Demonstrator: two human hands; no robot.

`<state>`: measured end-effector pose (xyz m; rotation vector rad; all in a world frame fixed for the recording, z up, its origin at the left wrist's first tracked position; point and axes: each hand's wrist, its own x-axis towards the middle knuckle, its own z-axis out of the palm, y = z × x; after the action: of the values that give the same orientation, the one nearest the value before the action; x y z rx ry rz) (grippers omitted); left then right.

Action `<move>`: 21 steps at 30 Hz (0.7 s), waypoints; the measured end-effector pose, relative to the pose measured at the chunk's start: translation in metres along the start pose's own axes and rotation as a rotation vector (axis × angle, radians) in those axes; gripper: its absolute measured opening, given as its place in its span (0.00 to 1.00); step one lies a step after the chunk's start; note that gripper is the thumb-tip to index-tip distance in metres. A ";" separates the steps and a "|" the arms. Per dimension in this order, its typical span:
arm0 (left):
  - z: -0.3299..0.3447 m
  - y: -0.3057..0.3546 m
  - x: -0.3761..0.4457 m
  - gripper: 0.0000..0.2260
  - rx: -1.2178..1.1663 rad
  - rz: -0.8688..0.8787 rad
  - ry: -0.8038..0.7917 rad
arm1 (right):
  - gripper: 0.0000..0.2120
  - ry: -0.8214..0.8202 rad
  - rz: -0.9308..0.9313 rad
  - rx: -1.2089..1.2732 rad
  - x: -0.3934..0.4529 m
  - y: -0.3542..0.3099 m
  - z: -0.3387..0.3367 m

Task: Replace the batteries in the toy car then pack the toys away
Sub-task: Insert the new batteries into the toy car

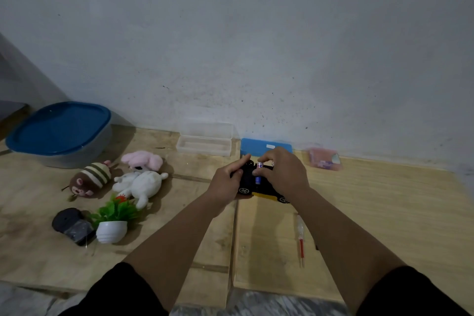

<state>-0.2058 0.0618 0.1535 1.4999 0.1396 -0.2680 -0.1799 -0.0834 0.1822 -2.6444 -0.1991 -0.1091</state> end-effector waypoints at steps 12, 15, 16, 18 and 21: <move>-0.006 -0.006 0.002 0.18 -0.097 -0.023 0.114 | 0.19 -0.279 -0.176 -0.283 -0.003 -0.007 -0.001; -0.008 -0.006 0.003 0.18 -0.103 -0.022 0.098 | 0.18 -0.206 -0.099 0.048 0.003 -0.003 -0.004; -0.009 -0.004 0.004 0.18 -0.096 -0.016 0.091 | 0.19 -0.179 -0.068 0.136 0.005 -0.003 -0.005; -0.010 -0.002 0.005 0.17 -0.089 -0.002 0.077 | 0.20 -0.175 -0.011 0.280 0.005 -0.004 -0.007; -0.008 0.001 0.005 0.18 -0.099 0.009 0.060 | 0.19 -0.174 0.059 0.458 0.005 -0.006 -0.009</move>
<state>-0.2006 0.0699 0.1524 1.4105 0.1919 -0.2059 -0.1759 -0.0814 0.1937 -2.1984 -0.1786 0.1684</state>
